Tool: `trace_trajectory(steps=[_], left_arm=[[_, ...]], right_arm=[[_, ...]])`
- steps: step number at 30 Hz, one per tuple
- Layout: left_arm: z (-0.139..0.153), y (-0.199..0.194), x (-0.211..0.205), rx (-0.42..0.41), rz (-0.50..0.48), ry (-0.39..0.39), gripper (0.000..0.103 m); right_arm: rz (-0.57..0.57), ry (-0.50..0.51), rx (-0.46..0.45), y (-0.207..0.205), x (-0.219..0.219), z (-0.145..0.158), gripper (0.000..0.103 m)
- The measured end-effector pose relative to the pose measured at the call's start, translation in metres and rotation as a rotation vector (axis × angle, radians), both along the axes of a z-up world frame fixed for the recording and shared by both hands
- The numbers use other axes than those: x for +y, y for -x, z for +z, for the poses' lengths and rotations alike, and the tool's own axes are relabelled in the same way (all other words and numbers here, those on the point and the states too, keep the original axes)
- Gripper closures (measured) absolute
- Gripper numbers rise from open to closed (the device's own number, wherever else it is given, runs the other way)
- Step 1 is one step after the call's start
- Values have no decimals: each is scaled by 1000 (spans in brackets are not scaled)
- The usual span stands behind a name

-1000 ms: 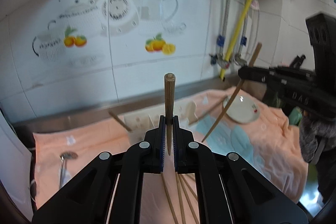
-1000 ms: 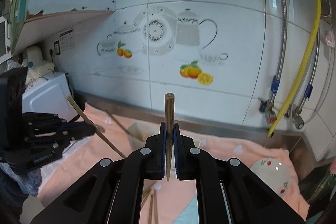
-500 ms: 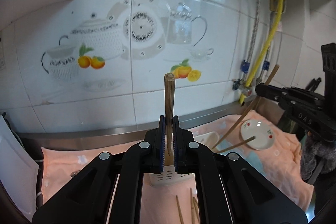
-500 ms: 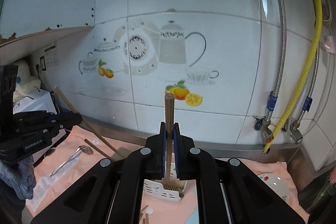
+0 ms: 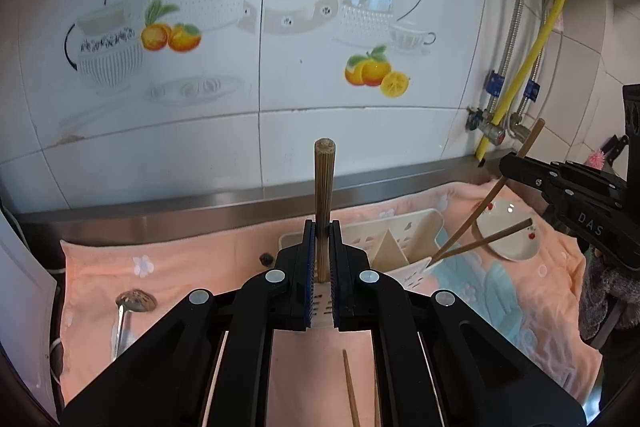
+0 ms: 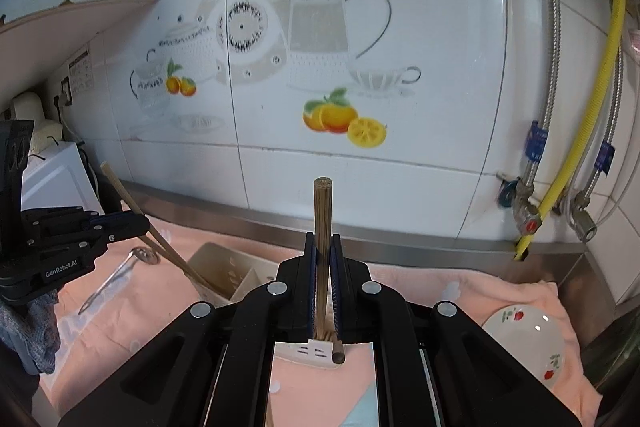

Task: Organize utensils
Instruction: 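Lift the left tool's chopstick over the holder while the right tool carries its chopstick there, then drop the left tool's chopstick into the holder and open it while the right tool releases its chopstick, then withdraw both open tools from the holder toward the remaining chopsticks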

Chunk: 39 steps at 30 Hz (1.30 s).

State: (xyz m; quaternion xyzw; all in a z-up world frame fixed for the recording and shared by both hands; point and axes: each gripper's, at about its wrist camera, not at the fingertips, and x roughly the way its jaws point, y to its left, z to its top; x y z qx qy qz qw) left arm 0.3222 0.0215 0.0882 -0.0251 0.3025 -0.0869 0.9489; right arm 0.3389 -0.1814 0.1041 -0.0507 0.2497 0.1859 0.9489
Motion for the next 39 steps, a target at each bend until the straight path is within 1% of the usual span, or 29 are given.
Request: trace_trajectory(steps=[5, 7, 16, 19, 20, 21, 23, 25, 27, 28, 31, 33, 36, 39], left_arm=[[-7, -1, -2, 17, 4, -16, 97], [-8, -1, -1, 23, 0, -11, 97], [-10, -1, -2, 31, 4, -17, 96], [-7, 2, -2, 24, 2, -16, 93], [-6, 3, -2, 20, -2, -14, 89], [-4, 5, -3, 13, -1, -16, 82], [-1, 10, -4, -1, -1, -19, 78], [3, 15, -4, -10, -1, -21, 78], [6, 21, -3, -17, -4, -21, 77], [7, 25, -3, -21, -3, -24, 76], [10, 37, -2, -32, 0, -22, 73], [10, 45, 0, -34, 0, -18, 70], [9, 58, 2, -37, 2, -20, 63], [5, 72, 4, -33, 5, -18, 56]], right_arm=[[-1, 8, 25, -3, 0, -10, 96], [-2, 9, 31, -3, 0, -13, 96], [-8, 5, 41, -3, -2, -18, 96], [-14, 5, 31, -1, -4, -15, 90], [-16, 2, 28, 0, -4, -14, 86], [-17, -1, 26, 1, -6, -13, 83], [-23, -2, 14, 5, -8, -10, 80], [-24, -4, 6, 9, -10, -6, 78], [-27, -3, -6, 15, -12, -3, 73], [-27, -3, -10, 18, -13, -2, 73], [-26, -1, -27, 30, -15, 3, 68], [-24, -1, -39, 40, -17, 6, 63], [-17, -5, -49, 53, -19, 8, 60], [-11, -3, -59, 69, -22, 7, 54]])
